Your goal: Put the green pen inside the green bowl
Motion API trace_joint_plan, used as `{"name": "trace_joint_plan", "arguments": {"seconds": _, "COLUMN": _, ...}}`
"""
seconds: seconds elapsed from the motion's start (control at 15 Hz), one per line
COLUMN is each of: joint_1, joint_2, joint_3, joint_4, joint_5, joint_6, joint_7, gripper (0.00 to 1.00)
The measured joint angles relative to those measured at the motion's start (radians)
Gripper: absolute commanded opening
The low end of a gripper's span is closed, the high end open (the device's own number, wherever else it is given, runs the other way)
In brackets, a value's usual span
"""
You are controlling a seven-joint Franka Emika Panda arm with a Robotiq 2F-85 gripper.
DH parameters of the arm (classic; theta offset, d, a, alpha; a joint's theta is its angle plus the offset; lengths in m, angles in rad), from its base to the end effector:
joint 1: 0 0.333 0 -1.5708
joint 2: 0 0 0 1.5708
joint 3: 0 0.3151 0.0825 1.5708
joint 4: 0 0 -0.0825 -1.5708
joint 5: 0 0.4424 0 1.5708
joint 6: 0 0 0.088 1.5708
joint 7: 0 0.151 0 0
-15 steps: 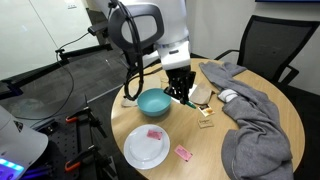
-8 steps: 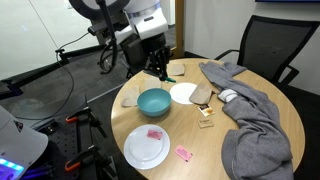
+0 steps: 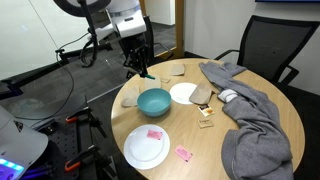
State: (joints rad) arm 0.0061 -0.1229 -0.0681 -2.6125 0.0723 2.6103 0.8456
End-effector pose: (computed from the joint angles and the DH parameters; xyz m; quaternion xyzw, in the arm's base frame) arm 0.4819 -0.0286 0.2148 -0.8833 0.4642 -0.0462 0.0454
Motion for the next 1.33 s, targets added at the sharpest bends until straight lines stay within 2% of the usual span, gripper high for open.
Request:
{"name": "trace_joint_plan", "arguments": {"seconds": 0.27, "joint_1": 0.001, "joint_2": 0.011, "joint_3": 0.043, "joint_4": -0.025, "joint_5": 0.032, "joint_6": -0.003, "joint_7": 0.011, "gripper": 0.04}}
{"name": "trace_joint_plan", "arguments": {"seconds": 0.73, "joint_1": 0.004, "joint_2": 0.105, "joint_3": 0.1, "joint_4": -0.021, "joint_5": 0.031, "joint_6": 0.003, "joint_7": 0.13, "gripper": 0.04}}
{"name": "trace_joint_plan", "arguments": {"seconds": 1.07, "joint_1": 0.01, "joint_2": 0.204, "joint_3": 0.1, "joint_4": 0.025, "joint_5": -0.002, "joint_6": 0.057, "joint_7": 0.241, "gripper": 0.04}}
{"name": "trace_joint_plan", "arguments": {"seconds": 1.33, "joint_1": 0.034, "joint_2": 0.29, "joint_3": 0.075, "joint_4": 0.085, "joint_5": -0.081, "joint_6": 0.08, "joint_7": 0.37, "gripper": 0.04}}
